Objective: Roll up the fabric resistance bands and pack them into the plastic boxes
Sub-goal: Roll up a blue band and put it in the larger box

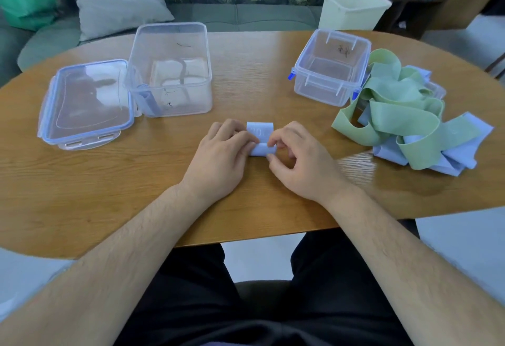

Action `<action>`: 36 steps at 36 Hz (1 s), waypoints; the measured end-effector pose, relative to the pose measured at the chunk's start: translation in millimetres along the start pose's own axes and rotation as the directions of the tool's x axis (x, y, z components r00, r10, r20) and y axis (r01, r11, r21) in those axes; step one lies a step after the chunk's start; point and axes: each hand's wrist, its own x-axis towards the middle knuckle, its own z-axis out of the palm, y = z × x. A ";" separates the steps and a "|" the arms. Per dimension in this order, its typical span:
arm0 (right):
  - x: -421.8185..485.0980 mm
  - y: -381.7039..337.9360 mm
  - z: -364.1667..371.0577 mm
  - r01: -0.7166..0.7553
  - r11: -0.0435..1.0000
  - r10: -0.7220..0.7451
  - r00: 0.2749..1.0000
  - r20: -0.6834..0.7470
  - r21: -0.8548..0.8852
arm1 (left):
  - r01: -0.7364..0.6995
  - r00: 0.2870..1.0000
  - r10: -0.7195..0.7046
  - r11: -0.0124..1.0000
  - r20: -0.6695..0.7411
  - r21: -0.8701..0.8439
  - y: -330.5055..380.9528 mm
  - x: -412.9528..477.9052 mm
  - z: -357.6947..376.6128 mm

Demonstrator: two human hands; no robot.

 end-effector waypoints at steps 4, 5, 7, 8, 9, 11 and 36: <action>4.7 5.0 1.9 -0.023 0.999 0.024 1.000 -0.016 0.034 | -0.021 1.000 0.021 1.000 0.007 0.009 0.1 9.2 1.0; 6.3 6.7 3.2 -0.031 0.999 0.032 0.999 -0.017 0.033 | -0.049 0.999 0.048 0.999 0.010 0.001 0.8 11.5 0.3; 9.9 10.4 6.7 -0.040 0.999 0.041 0.999 -0.030 0.026 | -0.104 0.994 0.104 0.995 0.017 -0.009 0.5 15.1 -0.2; 12.3 12.4 8.4 -0.045 0.999 0.046 0.998 -0.042 0.025 | -0.114 0.993 0.114 0.993 0.022 -0.005 -0.1 16.5 0.5; 14.9 14.0 10.2 -0.051 0.998 0.052 0.997 -0.054 0.024 | -0.103 0.994 0.103 0.995 0.030 0.001 -0.6 17.7 1.1; 20.3 16.2 12.2 -0.060 0.998 0.061 0.996 -0.069 0.018 | -0.052 0.998 0.052 0.999 0.045 0.006 -2.7 19.9 3.3; -15.0 -24.7 -8.5 -0.067 0.992 0.065 0.998 0.017 0.108 | 0.021 0.996 -0.005 0.986 0.093 -0.166 22.3 -8.2 -19.6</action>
